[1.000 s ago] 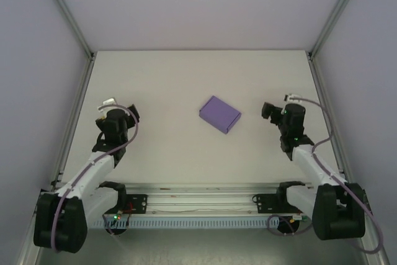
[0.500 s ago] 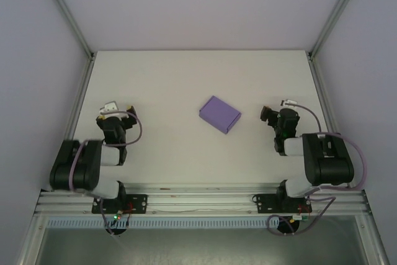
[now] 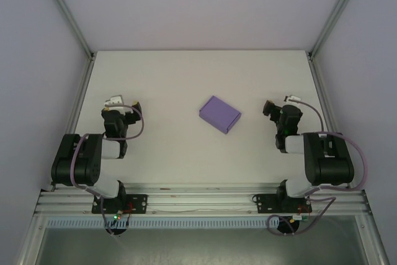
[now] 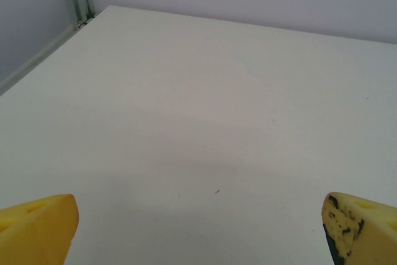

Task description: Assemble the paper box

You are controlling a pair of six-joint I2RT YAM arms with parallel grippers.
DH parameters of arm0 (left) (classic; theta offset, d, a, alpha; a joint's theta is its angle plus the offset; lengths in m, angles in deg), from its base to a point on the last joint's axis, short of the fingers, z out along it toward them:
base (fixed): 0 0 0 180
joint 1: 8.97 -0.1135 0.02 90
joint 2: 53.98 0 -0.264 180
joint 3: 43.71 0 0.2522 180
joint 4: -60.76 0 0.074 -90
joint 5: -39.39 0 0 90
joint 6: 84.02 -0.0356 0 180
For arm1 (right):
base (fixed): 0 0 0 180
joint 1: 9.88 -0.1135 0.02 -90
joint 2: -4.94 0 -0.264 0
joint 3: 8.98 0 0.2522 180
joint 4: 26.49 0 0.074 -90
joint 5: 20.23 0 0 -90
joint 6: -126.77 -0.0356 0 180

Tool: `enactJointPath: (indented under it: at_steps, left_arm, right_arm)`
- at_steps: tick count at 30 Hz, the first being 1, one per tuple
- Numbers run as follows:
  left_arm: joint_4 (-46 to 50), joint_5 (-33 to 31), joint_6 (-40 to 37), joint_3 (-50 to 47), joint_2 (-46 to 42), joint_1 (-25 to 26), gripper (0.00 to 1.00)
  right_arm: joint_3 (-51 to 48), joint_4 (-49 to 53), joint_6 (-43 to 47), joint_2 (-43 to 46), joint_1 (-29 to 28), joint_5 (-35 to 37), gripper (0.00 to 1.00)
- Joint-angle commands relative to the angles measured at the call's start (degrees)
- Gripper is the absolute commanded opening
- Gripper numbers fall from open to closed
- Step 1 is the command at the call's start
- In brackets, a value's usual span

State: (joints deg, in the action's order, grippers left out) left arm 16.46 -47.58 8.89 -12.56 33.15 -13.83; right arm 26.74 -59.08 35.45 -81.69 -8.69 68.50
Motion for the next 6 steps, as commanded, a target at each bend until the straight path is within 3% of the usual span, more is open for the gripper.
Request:
enactJointPath:
  at_steps: [1, 6]
  left_arm:
    - [-0.1, 1.0, -0.9, 0.6, -0.4, 0.6, 1.00]
    - [1.4, 0.3, -1.1, 1.2, -0.7, 1.2, 1.00]
  right_arm:
    - [0.7, -0.6, -0.5, 0.7, 0.1, 1.3, 1.00]
    - [0.6, -0.6, -0.5, 0.8, 0.1, 1.3, 1.00]
